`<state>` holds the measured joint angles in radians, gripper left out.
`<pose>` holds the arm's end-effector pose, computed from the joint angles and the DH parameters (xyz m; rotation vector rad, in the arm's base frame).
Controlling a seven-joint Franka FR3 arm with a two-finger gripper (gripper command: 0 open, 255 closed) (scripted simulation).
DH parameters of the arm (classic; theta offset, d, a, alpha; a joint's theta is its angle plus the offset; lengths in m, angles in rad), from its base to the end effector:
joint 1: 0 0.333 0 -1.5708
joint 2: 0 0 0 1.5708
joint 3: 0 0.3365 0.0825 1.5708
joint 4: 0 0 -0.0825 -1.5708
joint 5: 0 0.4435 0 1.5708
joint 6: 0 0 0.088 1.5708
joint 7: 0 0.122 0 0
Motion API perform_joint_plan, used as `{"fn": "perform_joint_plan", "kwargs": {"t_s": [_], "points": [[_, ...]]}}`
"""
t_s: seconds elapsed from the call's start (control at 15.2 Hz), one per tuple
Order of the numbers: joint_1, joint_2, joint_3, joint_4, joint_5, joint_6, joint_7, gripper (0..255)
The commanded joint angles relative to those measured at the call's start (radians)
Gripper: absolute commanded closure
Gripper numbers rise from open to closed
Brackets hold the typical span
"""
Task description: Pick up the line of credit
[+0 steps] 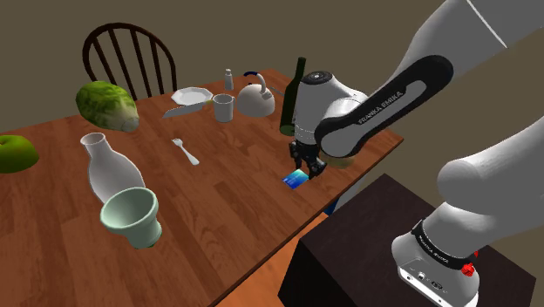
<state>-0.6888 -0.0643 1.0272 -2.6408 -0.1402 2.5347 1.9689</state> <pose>0.4239 0.1417 0.2044 2.1914 -2.0727 0.1338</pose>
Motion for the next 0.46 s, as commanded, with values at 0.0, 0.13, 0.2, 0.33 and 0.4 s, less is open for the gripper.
{"fn": "perform_joint_plan", "kwargs": {"t_s": [0.0, 0.13, 0.2, 0.33, 0.4], "points": [[0.021, -0.054, -0.012, 0.002, 0.088, -0.028, -0.069, 255], [0.051, -0.099, -0.035, 0.007, 0.148, -0.059, -0.116, 255], [0.064, -0.119, -0.046, 0.009, 0.174, -0.075, -0.136, 255], [0.080, -0.141, -0.061, 0.013, 0.198, -0.094, -0.156, 255], [0.080, -0.141, -0.061, 0.013, 0.198, -0.094, -0.156, 255]]}}
